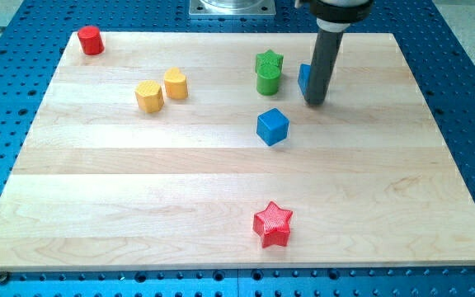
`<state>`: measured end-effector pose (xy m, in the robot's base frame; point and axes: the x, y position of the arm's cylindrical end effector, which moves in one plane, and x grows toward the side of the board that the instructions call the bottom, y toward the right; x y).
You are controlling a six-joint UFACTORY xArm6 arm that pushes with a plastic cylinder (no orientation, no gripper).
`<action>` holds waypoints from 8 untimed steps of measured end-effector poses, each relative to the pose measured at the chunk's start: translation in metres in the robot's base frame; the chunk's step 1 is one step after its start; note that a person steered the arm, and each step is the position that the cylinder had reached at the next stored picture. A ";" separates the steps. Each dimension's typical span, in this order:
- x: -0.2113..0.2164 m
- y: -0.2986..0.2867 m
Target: Move the blue triangle top center of the board
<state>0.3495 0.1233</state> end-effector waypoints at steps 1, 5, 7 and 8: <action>-0.036 0.003; -0.074 0.082; -0.039 0.022; -0.063 -0.020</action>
<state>0.2861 0.1030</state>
